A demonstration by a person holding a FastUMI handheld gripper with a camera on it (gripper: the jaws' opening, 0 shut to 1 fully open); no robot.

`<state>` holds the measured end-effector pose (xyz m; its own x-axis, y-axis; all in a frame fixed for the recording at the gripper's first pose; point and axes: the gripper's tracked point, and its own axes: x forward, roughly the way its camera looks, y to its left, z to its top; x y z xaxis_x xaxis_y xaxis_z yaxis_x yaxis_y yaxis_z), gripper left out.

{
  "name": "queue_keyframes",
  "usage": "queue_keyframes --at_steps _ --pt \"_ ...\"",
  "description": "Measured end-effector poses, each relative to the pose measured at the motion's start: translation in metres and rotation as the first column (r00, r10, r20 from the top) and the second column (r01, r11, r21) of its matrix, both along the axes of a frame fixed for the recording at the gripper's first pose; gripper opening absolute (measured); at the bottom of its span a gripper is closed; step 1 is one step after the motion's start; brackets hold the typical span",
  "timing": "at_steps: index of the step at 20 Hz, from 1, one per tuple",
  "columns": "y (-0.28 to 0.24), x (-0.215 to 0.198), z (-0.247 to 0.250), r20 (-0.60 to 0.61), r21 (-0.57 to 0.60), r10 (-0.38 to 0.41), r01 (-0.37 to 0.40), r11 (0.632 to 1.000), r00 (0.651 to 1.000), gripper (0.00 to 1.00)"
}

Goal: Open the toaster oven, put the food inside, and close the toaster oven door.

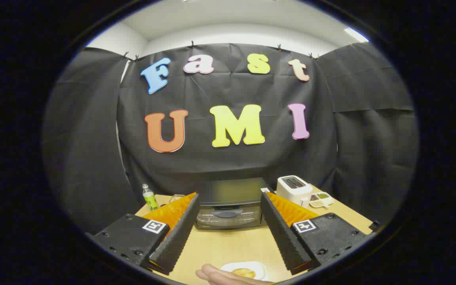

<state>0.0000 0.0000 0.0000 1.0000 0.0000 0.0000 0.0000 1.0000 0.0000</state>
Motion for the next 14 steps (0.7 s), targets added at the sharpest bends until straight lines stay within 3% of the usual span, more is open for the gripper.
queue_keyframes --at_steps 14 --pt "-0.008 -0.009 0.021 0.066 -0.037 -0.019 0.022 0.999 0.998 1.00"
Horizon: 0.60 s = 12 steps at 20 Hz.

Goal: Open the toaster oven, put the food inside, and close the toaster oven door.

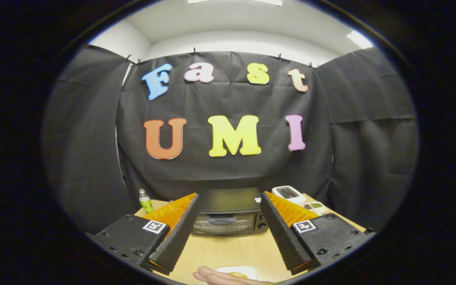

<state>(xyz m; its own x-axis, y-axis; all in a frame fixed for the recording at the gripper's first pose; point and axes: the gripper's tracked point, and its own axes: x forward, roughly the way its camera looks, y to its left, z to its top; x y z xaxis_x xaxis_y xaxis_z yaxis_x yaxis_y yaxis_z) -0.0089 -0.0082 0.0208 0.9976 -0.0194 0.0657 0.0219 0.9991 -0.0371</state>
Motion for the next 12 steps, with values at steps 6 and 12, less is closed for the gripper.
queue_keyframes --at_steps 6,12 --pt "-0.002 0.011 -0.004 0.026 -0.018 -0.008 0.008 1.000 1.000 1.00" --pt "0.005 0.044 -0.020 -0.003 -0.035 0.023 -0.023 0.999 1.000 1.00"
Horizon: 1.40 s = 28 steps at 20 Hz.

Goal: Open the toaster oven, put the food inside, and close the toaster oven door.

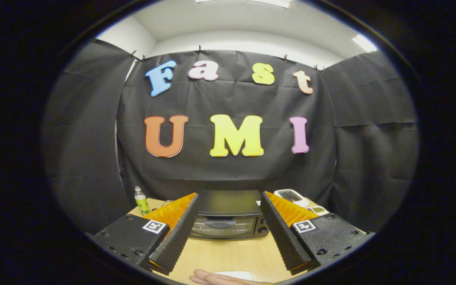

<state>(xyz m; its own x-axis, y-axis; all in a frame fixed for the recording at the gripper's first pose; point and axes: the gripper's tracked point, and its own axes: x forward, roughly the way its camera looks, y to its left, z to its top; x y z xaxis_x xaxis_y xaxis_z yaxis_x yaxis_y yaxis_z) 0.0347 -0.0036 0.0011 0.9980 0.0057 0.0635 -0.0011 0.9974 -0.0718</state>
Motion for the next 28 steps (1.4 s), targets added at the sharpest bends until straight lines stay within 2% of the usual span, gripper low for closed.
queue_keyframes --at_steps 5,12,18,20,28 --pt "0.004 0.047 -0.028 -0.019 -0.024 0.015 -0.015 1.000 1.000 1.00" --pt "-0.004 0.119 -0.069 -0.080 0.018 0.000 0.002 1.000 0.997 1.00" --pt "-0.009 0.182 -0.139 -0.250 0.032 -0.014 0.023 0.999 0.968 1.00" --pt "-0.006 0.194 -0.158 -0.311 0.052 -0.008 0.025 0.998 0.950 1.00" --pt "0.006 0.212 -0.168 -0.314 0.012 -0.030 0.035 0.999 0.949 1.00"
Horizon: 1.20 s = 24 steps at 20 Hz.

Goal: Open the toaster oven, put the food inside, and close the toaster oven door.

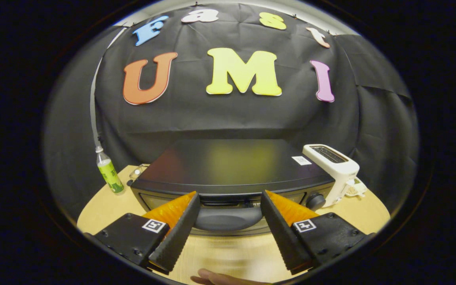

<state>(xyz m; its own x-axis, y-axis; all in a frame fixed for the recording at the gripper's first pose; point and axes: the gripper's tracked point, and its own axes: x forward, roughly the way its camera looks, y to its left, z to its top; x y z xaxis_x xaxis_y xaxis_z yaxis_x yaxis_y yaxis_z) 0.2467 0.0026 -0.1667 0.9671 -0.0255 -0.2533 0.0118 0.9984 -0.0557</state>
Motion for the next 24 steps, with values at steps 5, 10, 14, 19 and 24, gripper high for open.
queue_keyframes --at_steps 5,10,14,19,24 --pt "0.007 0.003 -0.005 -0.114 -0.034 0.029 -0.034 0.999 0.993 0.99" --pt "0.001 -0.017 -0.011 -0.199 0.014 0.057 -0.056 0.998 0.978 1.00" --pt "-0.002 -0.041 -0.025 -0.306 -0.043 0.039 -0.054 0.998 0.951 1.00" --pt "-0.005 -0.059 -0.035 -0.342 -0.057 0.029 -0.052 0.997 0.939 1.00" --pt "-0.012 -0.081 -0.057 -0.411 -0.079 0.026 -0.064 0.995 0.911 1.00"
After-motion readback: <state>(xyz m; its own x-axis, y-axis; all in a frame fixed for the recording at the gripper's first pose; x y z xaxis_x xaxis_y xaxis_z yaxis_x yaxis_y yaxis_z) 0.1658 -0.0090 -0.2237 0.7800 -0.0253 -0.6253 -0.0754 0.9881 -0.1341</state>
